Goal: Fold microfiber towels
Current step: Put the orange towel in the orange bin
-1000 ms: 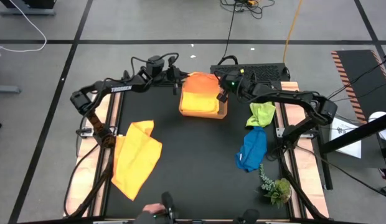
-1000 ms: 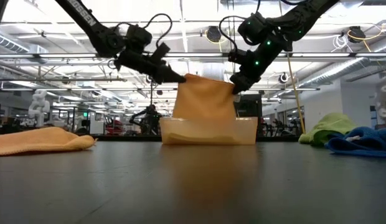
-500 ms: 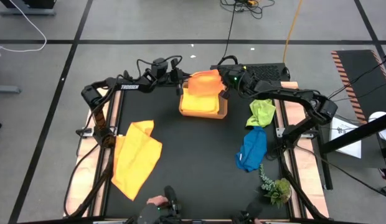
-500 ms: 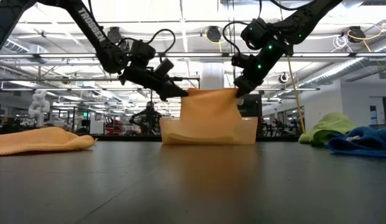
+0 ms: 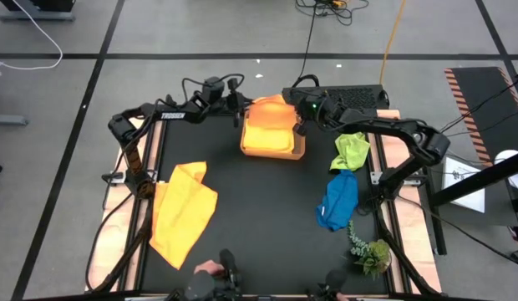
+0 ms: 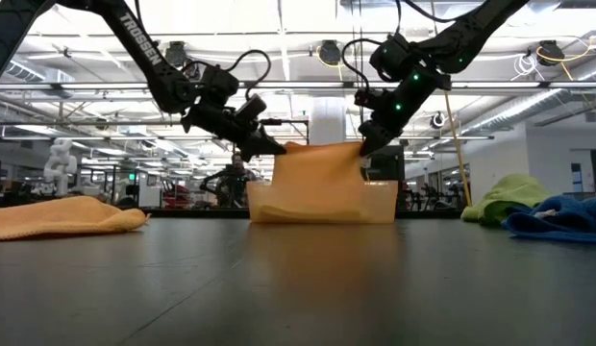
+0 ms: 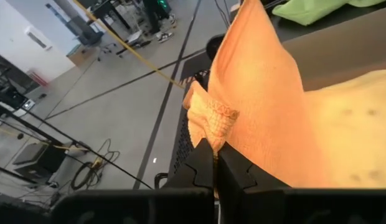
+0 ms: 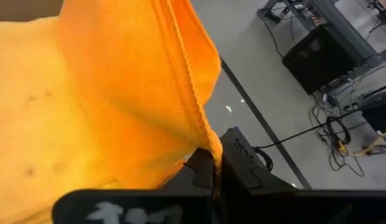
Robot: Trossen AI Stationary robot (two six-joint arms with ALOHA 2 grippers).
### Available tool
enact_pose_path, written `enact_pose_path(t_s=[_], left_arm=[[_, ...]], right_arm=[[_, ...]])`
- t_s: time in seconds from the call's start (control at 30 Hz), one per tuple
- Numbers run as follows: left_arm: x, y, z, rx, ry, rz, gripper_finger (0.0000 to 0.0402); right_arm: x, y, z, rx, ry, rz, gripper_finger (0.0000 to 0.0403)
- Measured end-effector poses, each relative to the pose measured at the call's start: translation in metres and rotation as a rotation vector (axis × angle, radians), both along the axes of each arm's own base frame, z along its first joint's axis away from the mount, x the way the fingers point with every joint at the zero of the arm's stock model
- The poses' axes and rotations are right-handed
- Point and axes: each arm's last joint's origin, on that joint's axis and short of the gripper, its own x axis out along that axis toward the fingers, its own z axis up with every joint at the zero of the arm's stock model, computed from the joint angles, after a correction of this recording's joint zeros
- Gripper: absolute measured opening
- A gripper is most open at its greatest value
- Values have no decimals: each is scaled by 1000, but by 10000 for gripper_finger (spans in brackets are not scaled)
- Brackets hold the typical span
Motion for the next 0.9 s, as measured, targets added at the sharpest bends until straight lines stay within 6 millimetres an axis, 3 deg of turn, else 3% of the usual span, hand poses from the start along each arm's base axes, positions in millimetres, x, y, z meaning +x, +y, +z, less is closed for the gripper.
enact_pose_path(t_s=[0.2, 0.53, 0.7, 0.9], left_arm=[[5, -5, 2, 25, -8, -16, 0], [6, -5, 2, 13, -10, -3, 0], [6, -5, 1, -1, -14, 1, 0], [6, -6, 1, -10, -15, 2, 0]], right_arm=[[-1, -2, -1, 12, -7, -6, 27], [-3, -2, 0, 24, -20, -13, 164], [-2, -2, 7, 98, -135, 83, 211], [-4, -13, 16, 157, -267, 179, 233]])
